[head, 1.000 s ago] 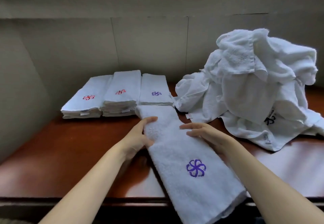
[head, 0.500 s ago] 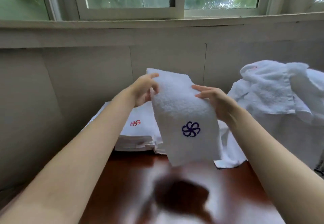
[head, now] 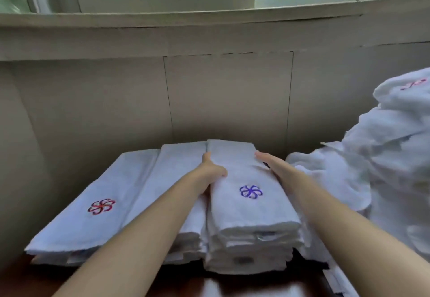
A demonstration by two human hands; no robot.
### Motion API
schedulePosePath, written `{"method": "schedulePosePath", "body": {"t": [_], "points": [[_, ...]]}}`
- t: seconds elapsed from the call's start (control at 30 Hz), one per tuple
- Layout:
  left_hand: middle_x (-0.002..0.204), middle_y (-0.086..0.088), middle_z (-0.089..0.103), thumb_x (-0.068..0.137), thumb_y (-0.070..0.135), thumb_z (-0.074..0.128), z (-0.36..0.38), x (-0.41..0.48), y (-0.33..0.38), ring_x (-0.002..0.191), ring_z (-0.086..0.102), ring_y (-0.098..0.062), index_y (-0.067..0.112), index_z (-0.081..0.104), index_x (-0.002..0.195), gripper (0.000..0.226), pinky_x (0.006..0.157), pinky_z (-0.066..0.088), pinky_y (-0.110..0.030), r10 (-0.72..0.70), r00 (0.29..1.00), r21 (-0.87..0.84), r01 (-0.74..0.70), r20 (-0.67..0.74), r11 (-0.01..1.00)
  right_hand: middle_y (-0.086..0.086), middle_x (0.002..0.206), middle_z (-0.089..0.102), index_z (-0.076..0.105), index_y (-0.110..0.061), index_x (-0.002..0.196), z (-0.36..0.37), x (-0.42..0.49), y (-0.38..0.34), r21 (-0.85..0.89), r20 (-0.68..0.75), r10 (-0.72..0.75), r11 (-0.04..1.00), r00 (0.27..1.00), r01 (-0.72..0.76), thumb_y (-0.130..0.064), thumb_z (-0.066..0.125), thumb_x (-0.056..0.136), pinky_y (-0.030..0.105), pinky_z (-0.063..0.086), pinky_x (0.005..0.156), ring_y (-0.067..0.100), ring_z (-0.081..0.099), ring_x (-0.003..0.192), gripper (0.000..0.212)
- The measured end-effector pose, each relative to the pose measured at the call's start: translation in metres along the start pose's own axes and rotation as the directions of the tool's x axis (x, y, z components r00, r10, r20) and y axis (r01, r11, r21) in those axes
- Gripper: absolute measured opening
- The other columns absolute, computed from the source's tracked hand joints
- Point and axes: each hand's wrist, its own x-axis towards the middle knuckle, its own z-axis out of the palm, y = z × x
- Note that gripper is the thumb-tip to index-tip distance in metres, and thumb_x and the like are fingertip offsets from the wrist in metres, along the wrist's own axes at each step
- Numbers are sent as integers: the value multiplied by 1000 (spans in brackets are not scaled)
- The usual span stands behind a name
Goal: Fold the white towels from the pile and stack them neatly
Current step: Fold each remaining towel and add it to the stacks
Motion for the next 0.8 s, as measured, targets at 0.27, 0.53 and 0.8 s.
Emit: {"method": "schedulePosePath", "body": {"t": [0.27, 0.53, 0.8], "points": [[133, -10, 47, 90, 7, 52, -8, 7, 5, 107, 55, -24, 16, 26, 149, 65, 77, 45, -24, 122, 991, 74, -118, -49, 990, 3, 134, 50, 40, -21, 143, 24, 28, -12, -431, -85, -274, 877, 958, 212, -5, 57, 88, 18, 43, 79, 12, 57, 98, 60], [148, -14, 36, 96, 36, 49, -4, -58, 0, 127, 44, -31, 18, -7, 152, 82, 98, 36, -30, -48, 997, 479, 10, 68, 878, 9, 107, 66, 50, -7, 127, 24, -33, 3, -418, -144, 32, 904, 989, -90, -38, 58, 91, 33, 56, 76, 24, 68, 91, 49], [130, -15, 34, 99, 43, 34, 10, -127, -26, 108, 54, -36, 15, 32, 139, 48, 75, 38, -33, 224, 957, 733, -17, -185, 680, 10, 103, 58, 51, 2, 115, 44, -112, 9, -713, -122, -3, 696, 993, -85, -24, 44, 97, 28, 49, 74, 22, 58, 87, 33]]}}
